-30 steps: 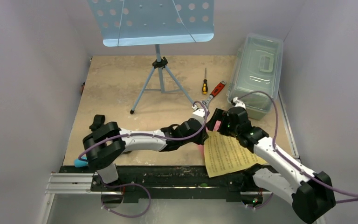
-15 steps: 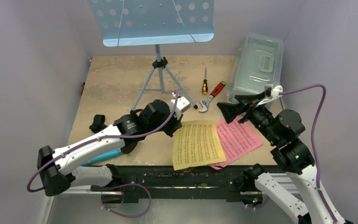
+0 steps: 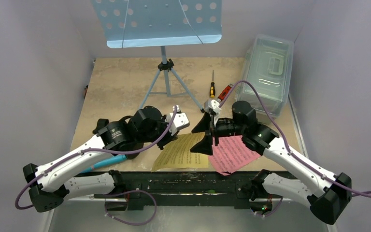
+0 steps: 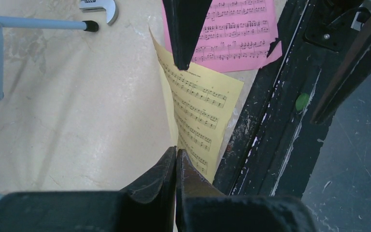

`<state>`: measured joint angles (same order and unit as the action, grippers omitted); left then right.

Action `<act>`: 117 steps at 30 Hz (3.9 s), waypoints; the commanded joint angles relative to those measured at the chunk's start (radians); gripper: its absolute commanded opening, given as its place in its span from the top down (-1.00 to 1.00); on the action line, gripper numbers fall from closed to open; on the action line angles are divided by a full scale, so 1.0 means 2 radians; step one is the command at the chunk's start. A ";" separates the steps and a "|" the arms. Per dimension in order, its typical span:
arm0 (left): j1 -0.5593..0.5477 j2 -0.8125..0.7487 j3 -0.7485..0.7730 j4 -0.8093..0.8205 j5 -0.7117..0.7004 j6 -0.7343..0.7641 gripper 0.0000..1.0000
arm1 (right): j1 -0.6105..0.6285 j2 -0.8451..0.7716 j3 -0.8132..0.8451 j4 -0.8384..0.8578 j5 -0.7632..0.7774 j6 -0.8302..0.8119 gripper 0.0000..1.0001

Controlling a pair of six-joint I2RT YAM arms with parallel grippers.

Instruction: Set up the instrument practice props

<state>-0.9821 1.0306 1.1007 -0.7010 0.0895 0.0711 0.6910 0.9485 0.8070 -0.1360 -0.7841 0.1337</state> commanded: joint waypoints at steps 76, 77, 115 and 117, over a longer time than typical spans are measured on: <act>0.000 -0.097 -0.213 0.248 -0.360 -0.970 1.00 | -0.088 0.073 -0.182 0.246 0.195 0.430 -0.97; 0.000 -0.083 -0.221 0.243 -0.362 -0.992 1.00 | -0.088 0.070 -0.183 0.226 0.192 0.415 -0.97; 0.003 -0.035 -0.315 0.499 -0.352 -1.124 1.00 | 0.057 0.124 -0.340 0.591 0.342 0.963 -0.91; 0.003 -0.034 -0.317 0.506 -0.346 -1.123 1.00 | 0.062 0.144 -0.359 0.640 0.369 0.981 -0.68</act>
<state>-0.9810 0.9581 0.4744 0.2279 -0.6243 -2.0846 0.7853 1.1870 0.0990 0.9649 -0.1551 2.0068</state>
